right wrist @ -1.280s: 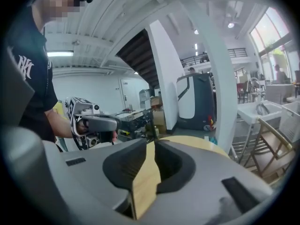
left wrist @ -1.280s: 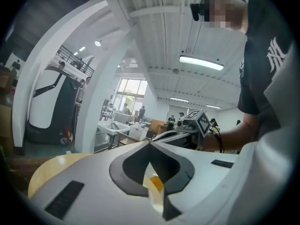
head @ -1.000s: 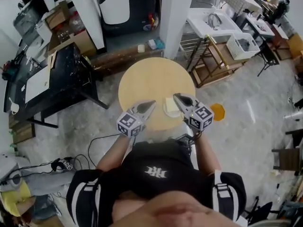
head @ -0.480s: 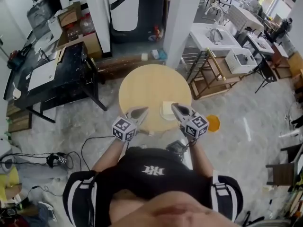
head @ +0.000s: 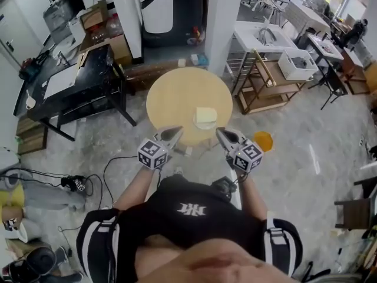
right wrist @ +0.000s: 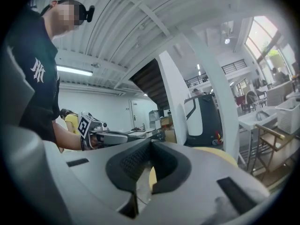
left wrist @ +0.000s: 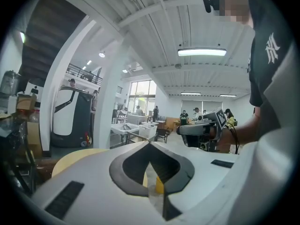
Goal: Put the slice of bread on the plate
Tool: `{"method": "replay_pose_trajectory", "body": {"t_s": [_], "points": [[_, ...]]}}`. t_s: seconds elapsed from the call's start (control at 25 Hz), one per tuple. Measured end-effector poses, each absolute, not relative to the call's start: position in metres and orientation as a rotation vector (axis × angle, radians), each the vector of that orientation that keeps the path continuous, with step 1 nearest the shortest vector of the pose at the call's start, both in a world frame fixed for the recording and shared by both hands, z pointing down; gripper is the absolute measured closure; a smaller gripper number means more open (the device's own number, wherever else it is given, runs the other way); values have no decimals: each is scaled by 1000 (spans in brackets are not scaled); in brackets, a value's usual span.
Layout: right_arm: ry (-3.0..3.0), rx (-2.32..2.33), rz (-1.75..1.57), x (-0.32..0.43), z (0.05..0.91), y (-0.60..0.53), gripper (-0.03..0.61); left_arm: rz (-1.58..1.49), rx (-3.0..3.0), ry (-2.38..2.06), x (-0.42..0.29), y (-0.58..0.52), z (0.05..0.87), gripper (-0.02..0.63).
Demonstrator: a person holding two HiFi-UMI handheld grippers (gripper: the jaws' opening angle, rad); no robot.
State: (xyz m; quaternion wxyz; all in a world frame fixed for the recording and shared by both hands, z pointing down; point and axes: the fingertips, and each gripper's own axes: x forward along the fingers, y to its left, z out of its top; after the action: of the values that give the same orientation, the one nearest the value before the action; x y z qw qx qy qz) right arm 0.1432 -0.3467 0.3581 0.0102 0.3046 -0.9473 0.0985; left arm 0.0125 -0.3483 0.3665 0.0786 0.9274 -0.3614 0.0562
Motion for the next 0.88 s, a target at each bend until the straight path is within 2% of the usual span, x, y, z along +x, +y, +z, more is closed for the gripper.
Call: {"method": "replay_pose_trajectory", "body": {"t_s": [0.28,0.6,0.88], "points": [[-3056,833,461,164,373,-256,575,136,2776,-1014,41,-243,361,601],[-3195,752,509,164,361,-175,574,154,2809,-1014,36,-177,347,601],[-3082,831,372,148,351,-115,574,95,2852,-892,32,-125,346,601]]}}
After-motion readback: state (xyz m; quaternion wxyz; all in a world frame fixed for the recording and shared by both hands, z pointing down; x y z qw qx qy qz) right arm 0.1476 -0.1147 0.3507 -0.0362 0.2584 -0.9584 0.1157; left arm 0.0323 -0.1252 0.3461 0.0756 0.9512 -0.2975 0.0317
